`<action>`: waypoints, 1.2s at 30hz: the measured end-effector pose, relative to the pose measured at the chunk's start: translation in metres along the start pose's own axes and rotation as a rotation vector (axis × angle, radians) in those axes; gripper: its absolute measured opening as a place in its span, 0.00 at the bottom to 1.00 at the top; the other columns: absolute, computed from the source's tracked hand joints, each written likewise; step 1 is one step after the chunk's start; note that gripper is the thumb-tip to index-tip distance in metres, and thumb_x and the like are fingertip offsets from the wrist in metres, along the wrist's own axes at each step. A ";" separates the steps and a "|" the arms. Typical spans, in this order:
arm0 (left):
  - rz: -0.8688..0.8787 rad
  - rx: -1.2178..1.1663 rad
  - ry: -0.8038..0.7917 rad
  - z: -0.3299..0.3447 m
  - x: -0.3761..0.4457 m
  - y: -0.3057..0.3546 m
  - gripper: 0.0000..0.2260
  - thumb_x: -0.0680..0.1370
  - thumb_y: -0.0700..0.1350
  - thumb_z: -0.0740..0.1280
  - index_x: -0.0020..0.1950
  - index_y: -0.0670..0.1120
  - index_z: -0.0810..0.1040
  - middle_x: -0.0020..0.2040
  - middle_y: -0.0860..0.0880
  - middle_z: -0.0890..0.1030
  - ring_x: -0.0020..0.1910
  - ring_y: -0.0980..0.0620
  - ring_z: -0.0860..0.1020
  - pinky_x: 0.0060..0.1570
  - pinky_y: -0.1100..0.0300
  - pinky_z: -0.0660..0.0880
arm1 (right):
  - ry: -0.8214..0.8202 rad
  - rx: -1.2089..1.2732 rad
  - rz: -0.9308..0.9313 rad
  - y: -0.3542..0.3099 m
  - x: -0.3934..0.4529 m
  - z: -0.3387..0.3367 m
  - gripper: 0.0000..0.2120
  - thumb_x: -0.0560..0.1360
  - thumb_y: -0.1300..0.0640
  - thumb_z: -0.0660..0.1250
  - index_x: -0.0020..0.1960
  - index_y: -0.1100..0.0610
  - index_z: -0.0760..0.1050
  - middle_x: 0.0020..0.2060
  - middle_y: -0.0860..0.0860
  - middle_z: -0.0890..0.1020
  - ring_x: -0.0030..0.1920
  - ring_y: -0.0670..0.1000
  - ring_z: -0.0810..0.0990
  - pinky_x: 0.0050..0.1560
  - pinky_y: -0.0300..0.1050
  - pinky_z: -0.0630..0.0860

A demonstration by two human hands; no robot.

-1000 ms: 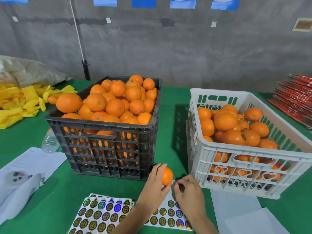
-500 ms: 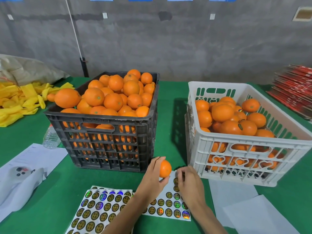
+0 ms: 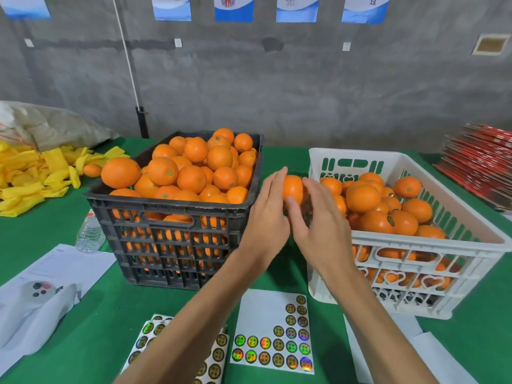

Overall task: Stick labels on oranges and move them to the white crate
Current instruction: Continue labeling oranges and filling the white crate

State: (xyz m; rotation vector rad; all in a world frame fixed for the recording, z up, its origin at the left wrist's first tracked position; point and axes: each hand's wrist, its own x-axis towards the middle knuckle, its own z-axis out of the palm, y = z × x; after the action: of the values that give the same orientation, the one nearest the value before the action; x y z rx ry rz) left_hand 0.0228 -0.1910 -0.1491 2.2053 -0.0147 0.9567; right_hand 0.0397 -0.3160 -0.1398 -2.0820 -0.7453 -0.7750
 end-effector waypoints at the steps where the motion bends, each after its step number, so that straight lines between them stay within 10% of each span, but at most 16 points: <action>1: 0.000 -0.034 -0.040 -0.001 0.012 0.004 0.33 0.79 0.40 0.71 0.81 0.50 0.60 0.76 0.50 0.66 0.73 0.52 0.68 0.72 0.53 0.69 | -0.015 0.058 0.059 0.001 0.011 -0.002 0.26 0.82 0.41 0.63 0.75 0.53 0.67 0.68 0.48 0.75 0.63 0.44 0.74 0.56 0.39 0.75; 5: 0.052 -0.176 -0.262 -0.018 0.048 0.011 0.34 0.77 0.39 0.73 0.80 0.50 0.62 0.76 0.48 0.67 0.72 0.51 0.71 0.71 0.50 0.72 | 0.057 0.225 0.274 0.021 0.056 -0.016 0.30 0.77 0.45 0.72 0.74 0.56 0.70 0.62 0.48 0.80 0.57 0.43 0.78 0.64 0.48 0.76; 8: 0.148 0.229 -0.069 -0.052 0.088 -0.010 0.28 0.78 0.43 0.71 0.77 0.44 0.68 0.73 0.43 0.71 0.73 0.45 0.69 0.74 0.50 0.65 | 0.077 -0.055 0.243 0.050 0.066 -0.025 0.24 0.81 0.55 0.66 0.75 0.60 0.66 0.75 0.57 0.68 0.69 0.57 0.72 0.68 0.53 0.72; 11: -0.127 0.598 0.031 -0.084 0.128 -0.036 0.27 0.79 0.44 0.67 0.77 0.47 0.67 0.75 0.38 0.65 0.74 0.35 0.63 0.73 0.43 0.62 | 0.037 -0.157 0.184 0.064 0.058 -0.025 0.20 0.83 0.60 0.62 0.74 0.58 0.69 0.81 0.53 0.56 0.72 0.54 0.66 0.64 0.52 0.72; 14: -0.435 0.714 -0.089 -0.099 0.149 -0.064 0.26 0.80 0.41 0.63 0.78 0.50 0.65 0.76 0.37 0.62 0.74 0.33 0.61 0.71 0.42 0.65 | 0.066 -0.159 0.142 0.065 0.050 -0.018 0.18 0.83 0.58 0.61 0.71 0.59 0.73 0.79 0.53 0.63 0.74 0.52 0.66 0.69 0.46 0.67; 23: -0.436 0.752 -0.051 -0.118 0.154 -0.102 0.22 0.77 0.39 0.68 0.71 0.44 0.72 0.70 0.33 0.63 0.65 0.30 0.66 0.68 0.44 0.67 | -0.009 -0.052 0.004 0.046 0.043 0.001 0.16 0.82 0.59 0.62 0.68 0.60 0.77 0.73 0.52 0.72 0.72 0.51 0.71 0.71 0.40 0.64; 31: 0.177 0.377 0.141 -0.094 0.085 -0.013 0.26 0.70 0.43 0.74 0.68 0.48 0.77 0.64 0.42 0.73 0.62 0.40 0.71 0.65 0.53 0.65 | 0.025 0.134 -0.083 0.020 0.031 0.018 0.15 0.83 0.61 0.63 0.69 0.62 0.76 0.68 0.54 0.78 0.68 0.51 0.75 0.72 0.44 0.69; 36: 0.390 0.345 0.092 -0.030 -0.004 0.011 0.23 0.72 0.40 0.72 0.68 0.46 0.77 0.65 0.43 0.73 0.60 0.41 0.70 0.63 0.53 0.69 | 0.045 0.143 -0.166 0.026 -0.025 0.030 0.13 0.82 0.61 0.64 0.66 0.63 0.76 0.57 0.55 0.81 0.55 0.51 0.80 0.56 0.41 0.77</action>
State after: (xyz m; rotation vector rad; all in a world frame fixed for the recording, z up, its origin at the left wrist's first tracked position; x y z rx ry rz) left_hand -0.0021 -0.1810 -0.1311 2.5247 -0.2641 1.3579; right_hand 0.0510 -0.3113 -0.1852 -1.8865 -0.9299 -0.8309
